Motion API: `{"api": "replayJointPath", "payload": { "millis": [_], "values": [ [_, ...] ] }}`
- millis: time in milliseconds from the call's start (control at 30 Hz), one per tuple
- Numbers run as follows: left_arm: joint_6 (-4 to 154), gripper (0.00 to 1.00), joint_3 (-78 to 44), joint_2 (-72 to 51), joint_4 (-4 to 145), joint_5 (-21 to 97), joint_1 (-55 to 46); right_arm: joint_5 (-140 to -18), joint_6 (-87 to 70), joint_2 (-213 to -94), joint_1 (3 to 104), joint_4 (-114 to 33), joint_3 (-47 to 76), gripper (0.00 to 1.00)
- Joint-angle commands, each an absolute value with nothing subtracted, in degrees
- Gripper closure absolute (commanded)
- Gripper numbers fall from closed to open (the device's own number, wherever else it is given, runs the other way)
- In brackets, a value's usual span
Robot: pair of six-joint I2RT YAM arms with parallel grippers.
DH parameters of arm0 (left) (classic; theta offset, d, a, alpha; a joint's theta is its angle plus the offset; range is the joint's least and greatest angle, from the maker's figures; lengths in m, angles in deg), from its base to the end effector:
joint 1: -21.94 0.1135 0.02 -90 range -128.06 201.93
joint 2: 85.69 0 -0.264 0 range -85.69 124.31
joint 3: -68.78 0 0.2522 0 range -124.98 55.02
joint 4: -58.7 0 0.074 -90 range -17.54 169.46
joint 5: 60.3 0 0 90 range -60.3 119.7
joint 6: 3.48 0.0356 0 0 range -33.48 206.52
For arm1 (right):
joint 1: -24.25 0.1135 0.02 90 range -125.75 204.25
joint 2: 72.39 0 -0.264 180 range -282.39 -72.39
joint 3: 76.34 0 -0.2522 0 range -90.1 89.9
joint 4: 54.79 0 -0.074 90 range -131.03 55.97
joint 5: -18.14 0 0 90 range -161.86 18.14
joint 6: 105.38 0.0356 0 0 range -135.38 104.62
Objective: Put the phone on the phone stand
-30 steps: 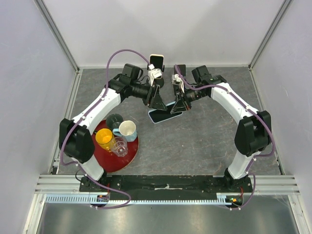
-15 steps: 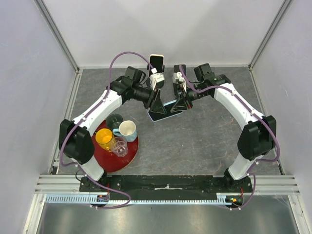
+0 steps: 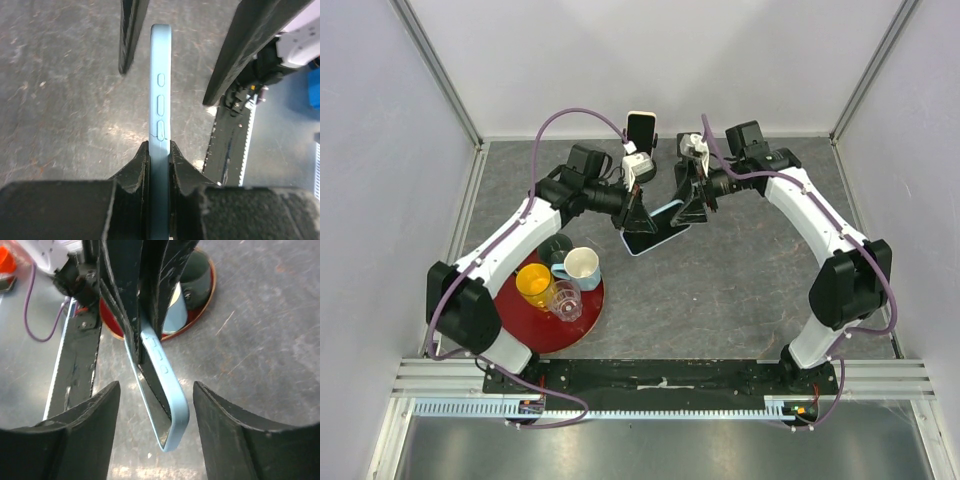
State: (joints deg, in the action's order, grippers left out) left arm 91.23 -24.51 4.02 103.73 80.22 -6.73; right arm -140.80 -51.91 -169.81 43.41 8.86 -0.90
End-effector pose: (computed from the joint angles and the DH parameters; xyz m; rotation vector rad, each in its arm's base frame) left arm 0.2876 -0.1886 0.3293 1.0838 1.9793 -1.2254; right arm 0.3218 0.1470 0.3343 -1.3504 1.6372 1.3161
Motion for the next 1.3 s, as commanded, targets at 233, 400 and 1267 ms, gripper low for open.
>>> {"api": "replayJointPath", "payload": {
  "millis": [233,400,1267],
  "values": [
    [79.8,0.98,-15.6,-9.4,86.1,49.3,-6.3,-111.1,0.5,-163.5,44.6,-40.6,7.4,0.02],
    [78.9,0.98,-10.3,-15.6,81.4,38.6,-6.2,-104.7,23.9,-162.7,45.5,-64.2,14.0,0.02],
    [77.7,0.98,-4.1,-25.0,74.4,29.9,-6.2,-73.4,38.1,-164.0,64.6,-60.2,14.1,0.02]
  ]
}}
